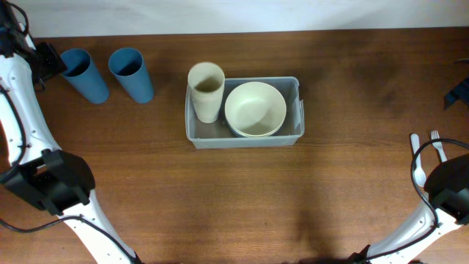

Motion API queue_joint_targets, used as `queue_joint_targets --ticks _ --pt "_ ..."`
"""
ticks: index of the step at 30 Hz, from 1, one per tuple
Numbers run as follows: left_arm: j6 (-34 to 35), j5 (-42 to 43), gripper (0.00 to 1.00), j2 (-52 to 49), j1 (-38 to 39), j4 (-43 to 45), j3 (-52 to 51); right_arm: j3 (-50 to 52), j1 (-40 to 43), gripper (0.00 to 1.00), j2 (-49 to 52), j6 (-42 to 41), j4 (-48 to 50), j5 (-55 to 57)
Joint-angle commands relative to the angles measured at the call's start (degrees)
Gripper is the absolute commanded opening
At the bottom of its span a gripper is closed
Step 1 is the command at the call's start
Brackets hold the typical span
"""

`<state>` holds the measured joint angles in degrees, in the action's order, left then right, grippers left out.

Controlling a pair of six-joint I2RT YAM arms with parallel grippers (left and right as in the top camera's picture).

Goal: Pack container
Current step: 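Move the left gripper to the back blue cup and grasp it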

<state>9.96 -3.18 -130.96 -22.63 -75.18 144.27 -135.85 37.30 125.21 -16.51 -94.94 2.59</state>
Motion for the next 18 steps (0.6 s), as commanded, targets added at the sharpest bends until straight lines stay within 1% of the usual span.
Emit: queue_joint_targets --ticks 1,4,10,18 --pt "1.31 3.91 0.68 -2.23 -0.02 2.84 0.15 0.31 -0.26 0.99 -0.76 -0.44 0.02 0.70" --pt "5.11 5.27 0.68 -3.54 -0.04 4.11 0.15 0.31 -0.26 0.99 -0.76 -0.44 0.02 0.70" --pt "10.01 5.35 0.67 -5.68 -0.04 5.29 0.15 0.31 -0.26 0.99 -0.76 -0.44 0.02 0.70" --pt "10.40 7.76 0.67 -8.63 -0.04 5.29 0.15 0.31 -0.26 0.99 -0.76 -0.44 0.02 0.70"
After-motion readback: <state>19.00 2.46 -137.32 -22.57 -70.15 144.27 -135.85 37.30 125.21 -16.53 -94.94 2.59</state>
